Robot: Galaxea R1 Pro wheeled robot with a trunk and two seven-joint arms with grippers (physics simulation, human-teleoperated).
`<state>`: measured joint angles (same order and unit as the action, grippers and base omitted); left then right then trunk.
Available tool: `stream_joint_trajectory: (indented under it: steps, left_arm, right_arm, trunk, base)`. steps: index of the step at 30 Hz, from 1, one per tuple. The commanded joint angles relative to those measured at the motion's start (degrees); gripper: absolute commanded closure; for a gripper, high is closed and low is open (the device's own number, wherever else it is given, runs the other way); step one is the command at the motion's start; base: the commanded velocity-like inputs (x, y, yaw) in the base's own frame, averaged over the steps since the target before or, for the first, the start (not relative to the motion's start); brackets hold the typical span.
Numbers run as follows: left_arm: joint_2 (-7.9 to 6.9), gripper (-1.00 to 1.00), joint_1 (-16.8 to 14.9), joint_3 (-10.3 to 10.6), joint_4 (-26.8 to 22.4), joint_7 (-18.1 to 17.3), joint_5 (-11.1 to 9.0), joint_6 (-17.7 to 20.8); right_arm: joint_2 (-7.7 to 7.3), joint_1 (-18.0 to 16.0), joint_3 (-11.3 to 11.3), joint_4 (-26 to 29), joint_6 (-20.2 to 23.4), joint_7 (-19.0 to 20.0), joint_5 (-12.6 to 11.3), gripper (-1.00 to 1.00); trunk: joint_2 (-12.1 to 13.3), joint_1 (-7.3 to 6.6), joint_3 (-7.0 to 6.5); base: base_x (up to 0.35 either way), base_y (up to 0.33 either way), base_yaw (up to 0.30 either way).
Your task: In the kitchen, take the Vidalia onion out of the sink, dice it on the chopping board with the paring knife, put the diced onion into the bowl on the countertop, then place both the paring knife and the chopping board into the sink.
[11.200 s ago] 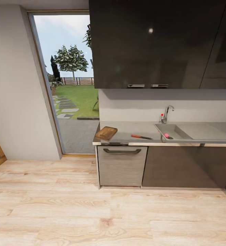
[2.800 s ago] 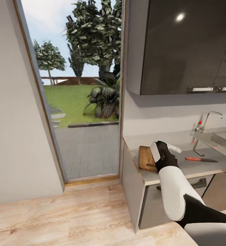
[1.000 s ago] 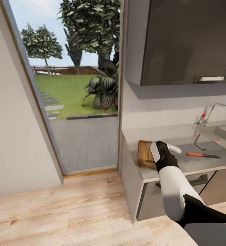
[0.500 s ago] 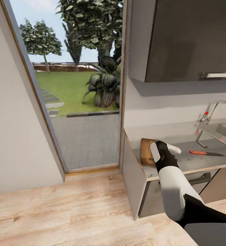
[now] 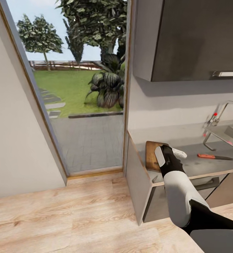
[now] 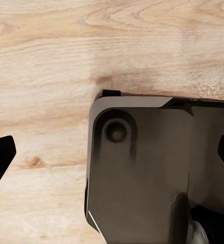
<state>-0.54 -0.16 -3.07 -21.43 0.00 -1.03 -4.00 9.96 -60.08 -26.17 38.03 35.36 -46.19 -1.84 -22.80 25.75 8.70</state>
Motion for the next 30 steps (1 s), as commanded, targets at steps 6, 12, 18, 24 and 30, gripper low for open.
stream_joint_trajectory:
  steps: [6, 12, 18, 24, 30]
  left_arm:
    - [0.01, -1.00, 0.0, -0.1, 0.0, 0.0, -0.1, -0.1]
    - [0.01, -1.00, 0.0, -0.1, 0.0, 0.0, -0.1, -0.1]
    - [0.01, -1.00, 0.0, -0.1, 0.0, 0.0, -0.1, -0.1]
    - [0.01, -1.00, 0.0, -0.1, 0.0, 0.0, -0.1, -0.1]
    - [0.01, -1.00, 0.0, -0.1, 0.0, 0.0, -0.1, -0.1]
  right_arm:
    - [0.04, -0.1, -0.1, 0.1, 0.2, -0.2, -0.2, -1.00]
    - [0.04, -0.1, -0.1, 0.1, 0.2, -0.3, -0.2, -1.00]
    - [0.04, -0.1, -0.1, 0.1, 0.2, -0.3, -0.2, -1.00]
    - [0.04, -0.1, -0.1, 0.1, 0.2, -0.3, -0.2, -1.00]
    - [0.04, -0.1, -0.1, 0.1, 0.2, -0.3, -0.2, -1.00]
  trunk:
    - [-0.1, 0.03, 0.67]
    - [-0.1, 0.03, 1.15]
    - [-0.1, 0.03, 1.20]
    - [-0.1, 0.03, 1.21]
    - [-0.1, 0.03, 1.21]
  base:
    - [0.010, 0.000, 0.000]
    - [0.011, -0.005, 0.000]
    - [0.009, -0.007, 0.000]
    - [0.002, -0.001, 0.000]
    - [0.123, 0.000, 0.000]
